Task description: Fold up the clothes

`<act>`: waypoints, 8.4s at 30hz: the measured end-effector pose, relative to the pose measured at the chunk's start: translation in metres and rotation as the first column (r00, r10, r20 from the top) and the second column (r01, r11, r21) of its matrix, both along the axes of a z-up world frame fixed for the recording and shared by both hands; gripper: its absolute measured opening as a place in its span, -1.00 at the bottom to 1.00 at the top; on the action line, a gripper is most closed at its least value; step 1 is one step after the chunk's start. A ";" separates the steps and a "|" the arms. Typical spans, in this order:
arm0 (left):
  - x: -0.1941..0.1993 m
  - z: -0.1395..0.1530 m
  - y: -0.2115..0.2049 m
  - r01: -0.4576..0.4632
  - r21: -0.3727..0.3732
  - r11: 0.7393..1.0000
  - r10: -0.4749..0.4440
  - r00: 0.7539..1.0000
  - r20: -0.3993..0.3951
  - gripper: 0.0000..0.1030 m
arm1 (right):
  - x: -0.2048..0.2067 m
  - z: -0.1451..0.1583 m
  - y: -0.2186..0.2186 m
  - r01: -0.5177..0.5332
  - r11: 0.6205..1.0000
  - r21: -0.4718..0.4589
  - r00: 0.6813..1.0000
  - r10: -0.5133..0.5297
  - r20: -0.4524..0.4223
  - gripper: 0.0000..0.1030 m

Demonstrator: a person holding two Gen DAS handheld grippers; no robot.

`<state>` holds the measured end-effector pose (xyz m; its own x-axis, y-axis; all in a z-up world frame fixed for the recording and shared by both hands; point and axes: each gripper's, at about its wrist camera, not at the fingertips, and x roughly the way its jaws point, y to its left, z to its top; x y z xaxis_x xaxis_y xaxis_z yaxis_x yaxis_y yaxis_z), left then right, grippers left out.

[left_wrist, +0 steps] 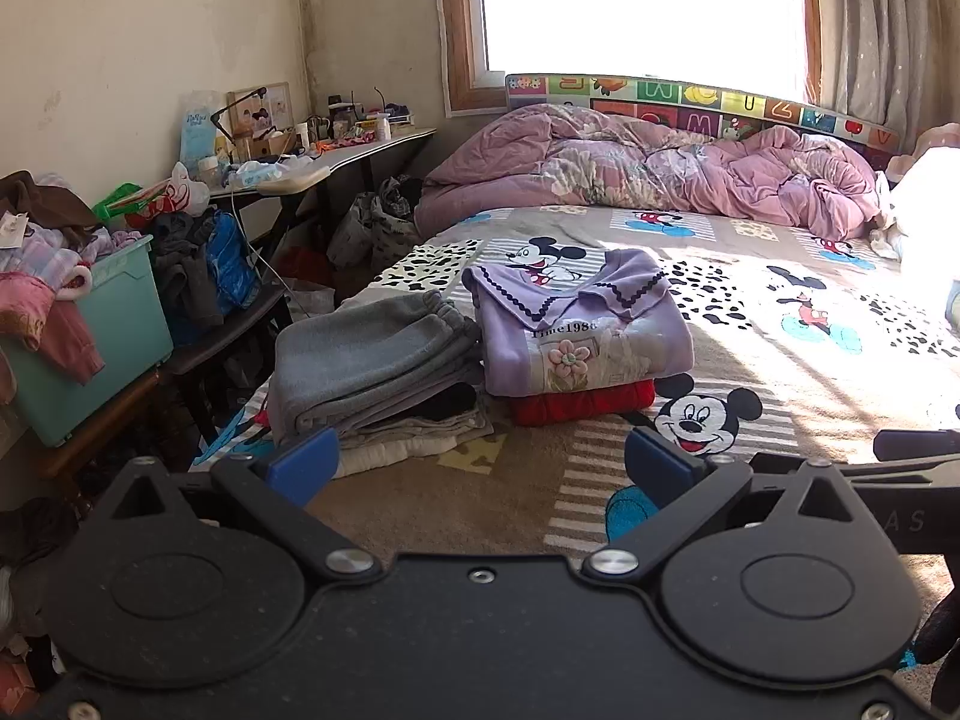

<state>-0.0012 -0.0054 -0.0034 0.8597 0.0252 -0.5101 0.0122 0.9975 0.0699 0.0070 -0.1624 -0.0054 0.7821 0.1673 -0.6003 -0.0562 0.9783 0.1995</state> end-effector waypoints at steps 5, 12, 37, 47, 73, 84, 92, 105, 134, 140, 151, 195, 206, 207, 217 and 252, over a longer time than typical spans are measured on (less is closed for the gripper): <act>0.000 0.000 -0.001 0.001 0.001 1.000 -0.001 1.000 -0.001 1.00 | -0.001 0.001 0.000 0.004 1.000 -0.003 1.000 -0.004 0.001 0.99; 0.002 -0.001 0.000 -0.009 -0.010 1.000 0.009 1.000 -0.011 1.00 | -0.001 0.000 -0.001 0.006 1.000 -0.001 1.000 -0.006 -0.001 0.99; 0.112 -0.045 0.014 -0.055 -0.103 0.993 0.053 0.998 -0.027 1.00 | 0.078 -0.040 -0.033 0.018 0.997 0.082 1.000 -0.016 -0.026 0.99; 0.169 -0.064 0.020 -0.004 -0.185 0.983 -0.020 0.991 -0.129 0.98 | 0.116 -0.082 -0.048 -0.042 0.989 0.140 0.999 0.046 -0.021 0.99; 0.265 -0.124 0.032 -0.012 -0.367 0.930 -0.028 0.994 -0.105 0.26 | 0.250 -0.127 -0.092 -0.033 0.977 0.213 0.999 0.026 0.033 0.24; 0.273 -0.136 0.024 0.064 -0.353 0.933 -0.105 0.989 -0.100 -0.36 | 0.278 -0.150 -0.081 -0.082 0.971 0.226 0.996 0.086 -0.009 0.25; 0.257 -0.114 0.017 0.218 -0.376 0.901 -0.236 0.972 -0.004 -0.73 | 0.254 -0.139 -0.096 -0.111 0.961 0.252 0.992 0.092 0.085 -0.38; 0.213 -0.040 -0.046 0.481 -0.393 0.784 -0.428 0.877 0.219 -0.90 | 0.210 -0.109 -0.171 0.017 0.938 0.348 0.992 -0.058 0.108 -0.43; 0.090 0.037 -0.200 0.696 -0.101 0.711 -0.661 0.711 0.238 -0.90 | -0.148 -0.142 -0.305 0.181 0.803 0.567 0.956 -0.279 0.091 0.10; 0.061 -0.051 -0.162 0.687 0.055 0.725 -0.684 0.727 -0.067 -0.83 | -0.189 -0.159 -0.286 0.189 0.836 0.516 0.956 -0.277 0.099 0.26; 0.057 -0.049 -0.058 0.495 -0.124 0.860 -0.509 0.847 -0.153 0.02 | -0.166 -0.194 -0.230 0.143 0.849 0.509 0.977 -0.204 0.067 0.26; -0.016 -0.128 -0.116 0.888 -0.120 0.443 -0.856 0.379 -0.352 -0.84 | -0.148 -0.187 -0.185 -0.015 0.921 0.388 0.991 -0.037 0.127 -0.52; -0.061 -0.141 -0.088 0.961 -0.099 0.257 -0.862 0.181 -0.474 -0.84 | -0.220 -0.202 -0.198 0.014 0.937 0.348 0.999 -0.003 -0.034 -0.39; -0.064 -0.144 -0.085 0.965 -0.093 0.244 -0.856 0.169 -0.489 -0.84 | -0.227 -0.204 -0.201 0.017 0.941 0.338 0.998 0.002 -0.057 -0.31; -0.034 -0.154 -0.078 0.940 -0.063 0.336 -0.802 0.251 -0.542 -0.41 | -0.253 -0.212 -0.231 0.093 0.968 0.235 0.980 -0.048 -0.192 -0.11; 0.092 -0.203 -0.099 0.577 -0.207 0.790 -0.575 0.581 -0.577 0.07 | -0.025 -0.252 -0.238 0.035 0.875 0.483 0.982 0.059 -0.178 0.45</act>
